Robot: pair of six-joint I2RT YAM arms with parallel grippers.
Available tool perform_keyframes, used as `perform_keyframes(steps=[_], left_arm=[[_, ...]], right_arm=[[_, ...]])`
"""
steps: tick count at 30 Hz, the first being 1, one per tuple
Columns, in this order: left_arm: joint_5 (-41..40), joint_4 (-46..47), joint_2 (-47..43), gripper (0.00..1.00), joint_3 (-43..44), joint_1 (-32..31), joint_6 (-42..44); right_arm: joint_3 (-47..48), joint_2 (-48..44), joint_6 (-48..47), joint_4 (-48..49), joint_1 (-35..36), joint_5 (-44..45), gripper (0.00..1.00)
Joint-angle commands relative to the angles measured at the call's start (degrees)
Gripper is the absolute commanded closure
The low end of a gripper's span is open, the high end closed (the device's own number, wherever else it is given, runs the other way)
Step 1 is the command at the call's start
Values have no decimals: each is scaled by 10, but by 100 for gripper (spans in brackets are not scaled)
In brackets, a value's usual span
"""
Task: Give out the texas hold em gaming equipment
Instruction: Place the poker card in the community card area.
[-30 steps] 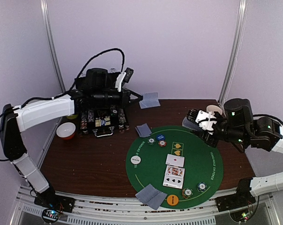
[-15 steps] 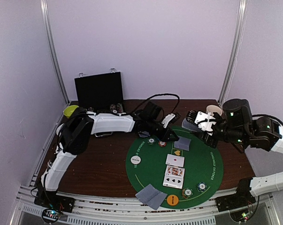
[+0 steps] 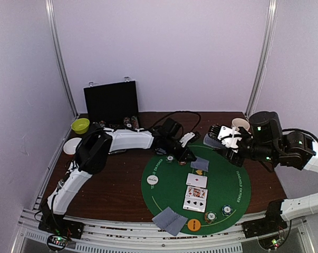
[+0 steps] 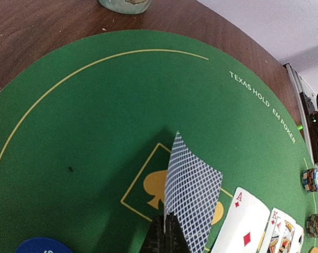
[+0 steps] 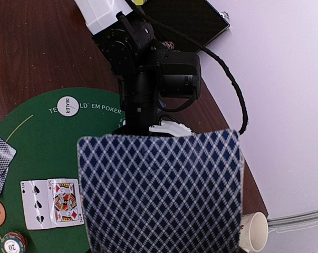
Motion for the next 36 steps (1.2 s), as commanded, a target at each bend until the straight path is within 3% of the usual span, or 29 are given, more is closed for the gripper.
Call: perform_keyframes(steps=[1,12,25,36], left_arm=[[16,-25,15,100,8,9,32],[30,10,10,100,-34,5,-2],[-7,83,-25,100,-107,-1,-62],[8,77,-26,100,-112,-9,-61]], right_arm=[[3,-4,6,7,0,-6,56],[1,1,5,12,0,-6,56],[0,-12,8,6,0,-3,56],[1,-12,5,7,0,-2,56]])
